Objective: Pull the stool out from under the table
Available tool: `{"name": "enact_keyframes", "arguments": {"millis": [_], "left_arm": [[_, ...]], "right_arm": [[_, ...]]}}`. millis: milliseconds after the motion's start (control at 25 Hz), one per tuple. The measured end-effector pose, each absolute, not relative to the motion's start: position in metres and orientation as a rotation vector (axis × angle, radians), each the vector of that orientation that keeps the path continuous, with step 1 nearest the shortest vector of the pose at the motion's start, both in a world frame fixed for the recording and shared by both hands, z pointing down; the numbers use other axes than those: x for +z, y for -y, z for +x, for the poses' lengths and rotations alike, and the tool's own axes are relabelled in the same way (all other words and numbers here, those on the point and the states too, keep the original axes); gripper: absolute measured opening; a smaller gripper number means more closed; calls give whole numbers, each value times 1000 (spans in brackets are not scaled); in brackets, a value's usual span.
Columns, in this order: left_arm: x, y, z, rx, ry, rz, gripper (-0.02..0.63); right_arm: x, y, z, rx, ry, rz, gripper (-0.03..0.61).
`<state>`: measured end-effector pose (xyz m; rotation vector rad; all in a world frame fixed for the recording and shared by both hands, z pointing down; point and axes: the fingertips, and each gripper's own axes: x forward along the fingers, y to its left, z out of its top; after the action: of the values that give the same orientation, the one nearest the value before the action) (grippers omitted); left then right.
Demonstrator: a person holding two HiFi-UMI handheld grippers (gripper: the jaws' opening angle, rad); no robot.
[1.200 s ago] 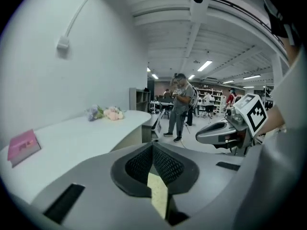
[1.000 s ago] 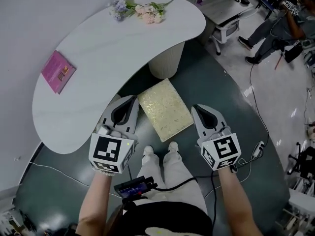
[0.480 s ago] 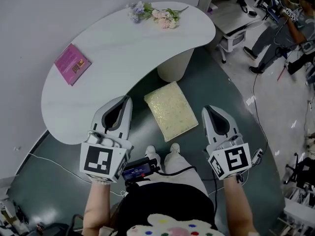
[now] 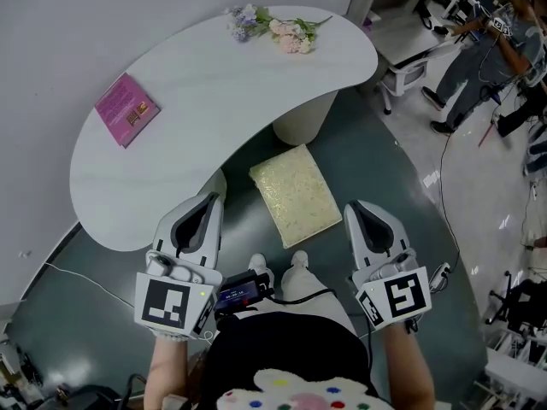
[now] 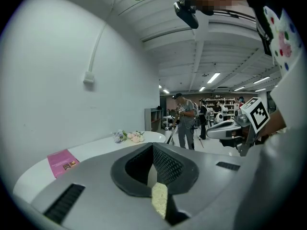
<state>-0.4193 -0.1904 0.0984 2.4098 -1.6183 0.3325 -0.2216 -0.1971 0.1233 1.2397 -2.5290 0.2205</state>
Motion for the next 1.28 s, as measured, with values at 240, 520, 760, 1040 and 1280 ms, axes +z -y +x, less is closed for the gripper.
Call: {"name": "enact_keyframes", "arguments": {"millis": [240,520,760,1040,1280], "left_arm": [[108,190,-422,399,1595,2424,15],[116,193,-410,407,1543,2444,17],[118,193,-409,374,1513,2435,17],[118,194,-409,346,1503,2434,17],[114,192,-408,321,1500,2432,17]], "right_arm": [[125,194,-228,234,2533,1224,37],[133,191,-236,235,2523,1170,37],[135,186,-239,243,2510,1163,37],[132,188,-246,222,2519,1171,37],[128,186,-248,214,2525,1167,37]]}}
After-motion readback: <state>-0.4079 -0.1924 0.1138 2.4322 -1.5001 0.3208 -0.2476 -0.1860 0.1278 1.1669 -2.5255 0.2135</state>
